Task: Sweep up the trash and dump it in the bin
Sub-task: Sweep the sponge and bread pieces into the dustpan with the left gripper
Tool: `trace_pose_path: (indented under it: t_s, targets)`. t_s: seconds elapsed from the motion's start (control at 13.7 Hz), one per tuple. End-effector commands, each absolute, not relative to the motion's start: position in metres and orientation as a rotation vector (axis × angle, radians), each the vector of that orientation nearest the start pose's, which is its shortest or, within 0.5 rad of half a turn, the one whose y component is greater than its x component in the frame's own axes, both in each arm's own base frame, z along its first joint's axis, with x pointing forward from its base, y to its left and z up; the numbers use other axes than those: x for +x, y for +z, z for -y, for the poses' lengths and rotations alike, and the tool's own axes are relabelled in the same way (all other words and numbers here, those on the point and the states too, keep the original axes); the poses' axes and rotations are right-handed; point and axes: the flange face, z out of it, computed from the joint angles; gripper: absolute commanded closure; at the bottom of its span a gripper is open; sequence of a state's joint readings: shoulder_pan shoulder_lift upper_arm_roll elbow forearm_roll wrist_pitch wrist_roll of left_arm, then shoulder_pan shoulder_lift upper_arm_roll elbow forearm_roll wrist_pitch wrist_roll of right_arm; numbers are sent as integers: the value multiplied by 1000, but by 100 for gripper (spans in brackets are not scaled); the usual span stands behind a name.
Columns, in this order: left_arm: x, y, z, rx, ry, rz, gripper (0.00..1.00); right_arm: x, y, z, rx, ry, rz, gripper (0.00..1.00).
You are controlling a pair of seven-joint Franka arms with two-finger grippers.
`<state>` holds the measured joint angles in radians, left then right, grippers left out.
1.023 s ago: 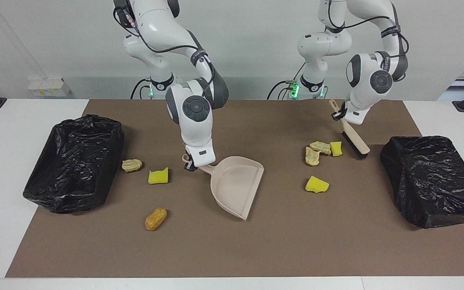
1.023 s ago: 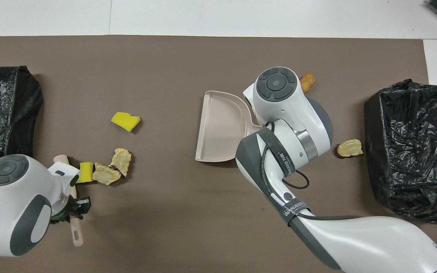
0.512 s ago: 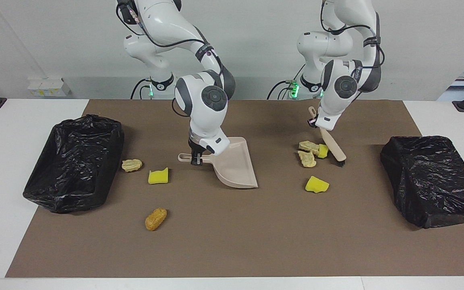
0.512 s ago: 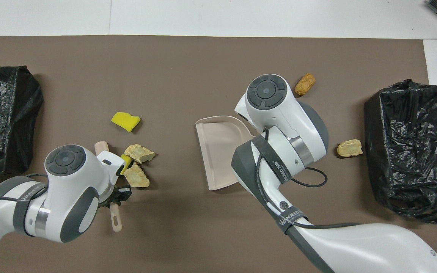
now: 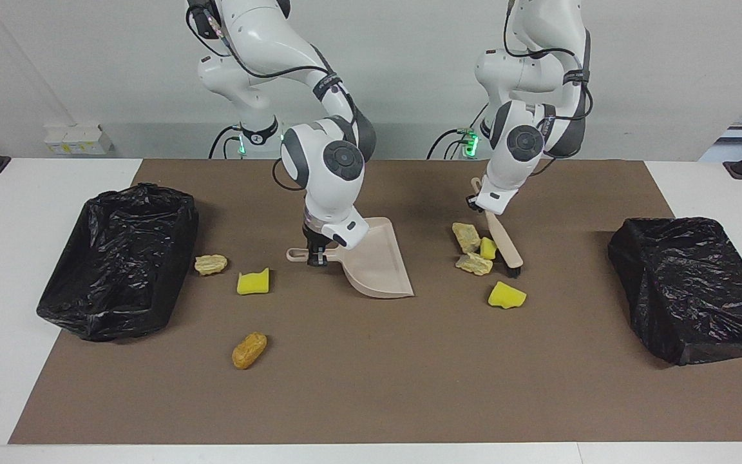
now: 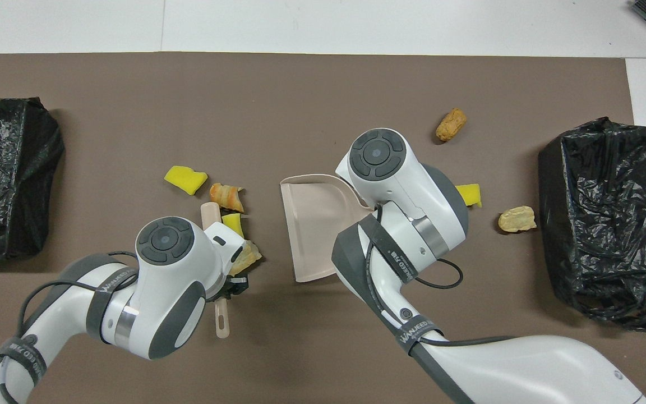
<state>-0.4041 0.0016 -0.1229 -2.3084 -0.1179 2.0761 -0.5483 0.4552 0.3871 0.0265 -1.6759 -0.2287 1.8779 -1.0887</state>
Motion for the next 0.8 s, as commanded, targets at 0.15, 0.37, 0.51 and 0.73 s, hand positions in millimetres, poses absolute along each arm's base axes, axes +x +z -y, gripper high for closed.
trace_pose_path:
  t_s: [0.15, 0.37, 0.51, 0.73]
  targets:
    - [403, 339, 309, -3176, 344, 40, 100, 568, 366, -277, 2099, -328, -2130, 100]
    - [389, 355, 353, -3247, 365, 5, 100, 567, 361, -277, 2097, -321, -2134, 100]
    - [392, 366, 367, -3267, 352, -5, 100, 567, 360, -275, 2098, -324, -2132, 100]
    - [403, 388, 363, -3286, 326, 26, 100, 567, 360, -275, 2100, -324, -2131, 100]
